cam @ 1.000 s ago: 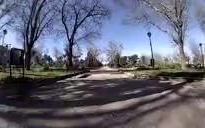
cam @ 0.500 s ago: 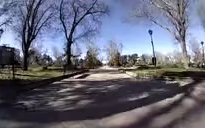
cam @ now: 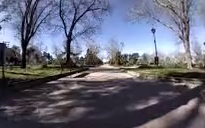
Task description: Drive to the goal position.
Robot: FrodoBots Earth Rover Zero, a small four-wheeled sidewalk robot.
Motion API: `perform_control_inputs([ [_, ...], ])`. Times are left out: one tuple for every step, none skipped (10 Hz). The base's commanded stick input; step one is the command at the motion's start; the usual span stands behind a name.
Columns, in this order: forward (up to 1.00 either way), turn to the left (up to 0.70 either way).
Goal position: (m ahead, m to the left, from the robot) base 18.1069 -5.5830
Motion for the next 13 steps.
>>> perform_control_inputs([
  [1.00, 0.00],
  [1.00, 0.00],
  [1.00, 0.00],
  [1.00, 0.00],
  [1.00, 0.00],
  [1.00, 0.00],
  [1.00, 0.00],
  [1.00, 0.00],
  [1.00, 0.00],
  [1.00, 0.00],
  [1.00, -0.02],
  [1.00, -0.07],
  [1.00, -0.16],
])
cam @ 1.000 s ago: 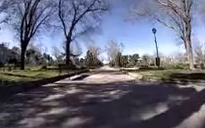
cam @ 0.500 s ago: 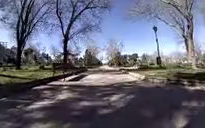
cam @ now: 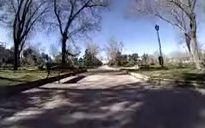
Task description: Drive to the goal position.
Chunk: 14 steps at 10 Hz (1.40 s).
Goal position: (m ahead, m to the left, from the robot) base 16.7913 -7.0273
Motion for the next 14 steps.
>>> perform_control_inputs([
  [1.00, -0.18],
  [1.00, -0.17],
  [1.00, -0.16],
  [1.00, -0.13],
  [1.00, -0.11],
  [1.00, -0.10],
  [1.00, -0.09],
  [1.00, -0.09],
  [1.00, -0.08],
  [1.00, -0.08],
  [1.00, -0.08],
  [1.00, -0.08],
  [1.00, -0.08],
  [1.00, -0.05],
])
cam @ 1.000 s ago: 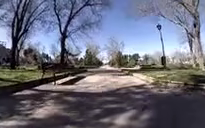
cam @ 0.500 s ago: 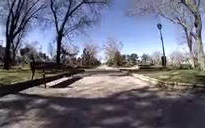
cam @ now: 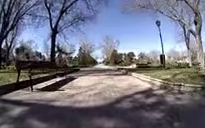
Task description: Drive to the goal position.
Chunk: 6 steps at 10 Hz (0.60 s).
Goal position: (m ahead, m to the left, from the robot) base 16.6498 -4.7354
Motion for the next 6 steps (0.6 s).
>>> perform_control_inputs([
  [1.00, -0.01],
  [1.00, 0.00],
  [1.00, 0.00],
  [1.00, 0.00],
  [1.00, 0.00],
  [1.00, 0.00],
])
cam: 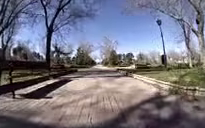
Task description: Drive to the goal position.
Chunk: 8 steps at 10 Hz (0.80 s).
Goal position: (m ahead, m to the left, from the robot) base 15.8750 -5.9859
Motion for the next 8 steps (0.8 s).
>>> perform_control_inputs([
  [1.00, 0.00],
  [1.00, 0.00],
  [1.00, 0.00],
  [1.00, 0.00],
  [1.00, 0.00],
  [1.00, 0.00],
  [1.00, 0.00],
  [1.00, 0.00],
])
